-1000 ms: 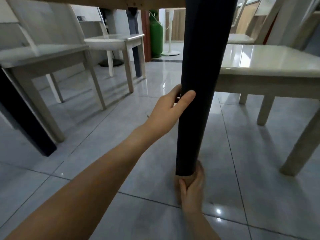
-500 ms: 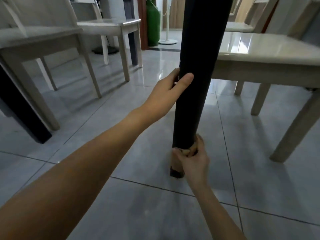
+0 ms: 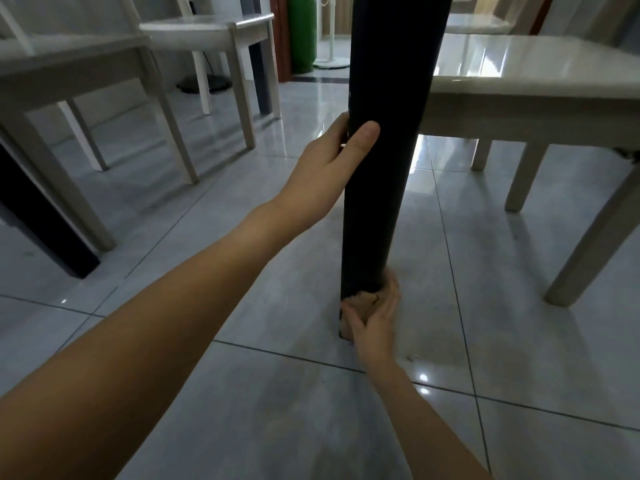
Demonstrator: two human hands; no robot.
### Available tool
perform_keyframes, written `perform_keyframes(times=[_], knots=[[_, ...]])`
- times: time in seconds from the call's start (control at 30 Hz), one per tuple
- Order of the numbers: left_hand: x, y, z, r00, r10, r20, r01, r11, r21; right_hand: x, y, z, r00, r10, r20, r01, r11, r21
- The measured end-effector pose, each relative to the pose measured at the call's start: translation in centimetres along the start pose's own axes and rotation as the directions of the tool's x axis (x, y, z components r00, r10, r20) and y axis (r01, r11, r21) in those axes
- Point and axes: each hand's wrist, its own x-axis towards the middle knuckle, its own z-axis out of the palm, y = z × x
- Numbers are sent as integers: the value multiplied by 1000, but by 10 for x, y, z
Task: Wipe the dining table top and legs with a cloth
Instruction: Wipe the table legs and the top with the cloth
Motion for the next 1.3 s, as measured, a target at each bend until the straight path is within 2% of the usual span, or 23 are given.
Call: perform_keyframes(times=[0.07, 0.1, 0.17, 0.23, 0.3, 0.47, 0.53, 0.67, 0.77, 0.87, 1.0, 1.13, 1.3], knots=[[-2, 1, -1, 1000, -8, 10, 8, 1000, -3, -17, 31, -15, 974, 190, 122, -180, 979, -94], [-2, 3, -1, 1000, -14, 23, 14, 1000, -2, -19, 38, -24, 955, 239, 179, -216, 967, -139], [-2, 6, -3, 998, -38, 59, 38, 999, -1, -15, 43, -35, 937, 249, 245, -180, 945, -272], [-4, 8, -6, 997, -46, 69, 47, 999, -7, -8, 30, -41, 919, 306, 249, -234, 931, -279], [-4, 10, -6, 995, -54, 79, 54, 999, -5, -3, 23, -47, 882, 375, 286, -346, 926, -147], [-4, 10, -5, 996, -52, 79, 53, 999, -12, 8, 22, -54, 868, 316, 383, -199, 928, -315], [-3, 9, -5, 996, -50, 80, 51, 999, -14, 12, 18, -49, 883, 305, 357, -186, 925, -330], [-3, 6, -4, 997, -33, 68, 32, 999, 6, 14, -18, -44, 945, 210, 249, -168, 969, -181], [-2, 5, -4, 999, -21, 48, 20, 1000, 12, 30, -79, -45, 989, 35, 140, -26, 998, -65], [-2, 6, -1, 999, -9, 31, 9, 1000, 1, 50, -136, -41, 989, -151, -4, 151, 988, 29], [0, 4, 0, 1000, -1, 10, 1, 1000, -18, 45, -138, -21, 957, -263, -119, 274, 957, 95], [-1, -1, 4, 999, 15, -30, -16, 1000, -26, 30, -101, -3, 946, -263, -190, 278, 959, 55], [-7, -7, 19, 989, 24, -143, -34, 997, -69, 5, -64, 4, 973, -126, -192, 134, 991, 26]])
